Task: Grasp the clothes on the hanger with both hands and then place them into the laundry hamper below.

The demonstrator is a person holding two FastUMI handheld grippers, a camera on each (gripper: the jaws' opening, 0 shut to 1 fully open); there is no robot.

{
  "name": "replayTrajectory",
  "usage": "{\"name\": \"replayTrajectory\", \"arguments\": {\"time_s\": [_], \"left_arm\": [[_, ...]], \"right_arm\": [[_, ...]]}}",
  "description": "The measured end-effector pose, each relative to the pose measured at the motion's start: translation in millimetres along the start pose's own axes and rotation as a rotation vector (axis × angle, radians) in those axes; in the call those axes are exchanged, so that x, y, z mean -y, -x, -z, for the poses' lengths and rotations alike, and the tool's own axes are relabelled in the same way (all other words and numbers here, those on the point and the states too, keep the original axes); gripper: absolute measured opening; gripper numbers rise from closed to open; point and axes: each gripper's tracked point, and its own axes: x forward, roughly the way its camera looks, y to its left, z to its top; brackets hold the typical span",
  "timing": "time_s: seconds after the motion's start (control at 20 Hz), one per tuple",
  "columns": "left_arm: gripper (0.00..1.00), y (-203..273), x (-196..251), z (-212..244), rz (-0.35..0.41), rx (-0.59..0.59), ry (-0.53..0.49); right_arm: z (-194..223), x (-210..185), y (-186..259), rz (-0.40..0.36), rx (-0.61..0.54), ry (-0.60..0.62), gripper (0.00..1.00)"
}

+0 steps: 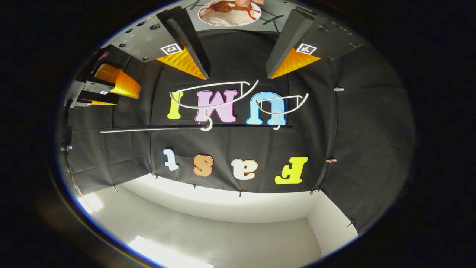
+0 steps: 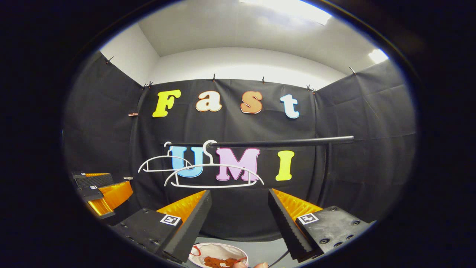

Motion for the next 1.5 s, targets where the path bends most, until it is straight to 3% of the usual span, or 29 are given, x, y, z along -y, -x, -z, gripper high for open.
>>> {"name": "replayTrajectory", "arguments": {"time_s": [0.4,0.95,1.5], "left_arm": [[0.95,9.5,8.2,-8.6,0.003,0.012,-0.024],[0.95,15.1,-16.2,-15.3,-0.053,0.025,-0.023],[0.95,18.2,-13.7,-13.1,-0.031,0.025,-0.041]], "right_arm": [[-9.3,1.8,7.8,0.008,0.021,-0.003,0.96],[-1.4,-13.4,18.5,-0.011,-0.009,-0.010,0.99],[0.8,-16.0,23.0,0.001,-0.015,-0.001,0.98]]}}
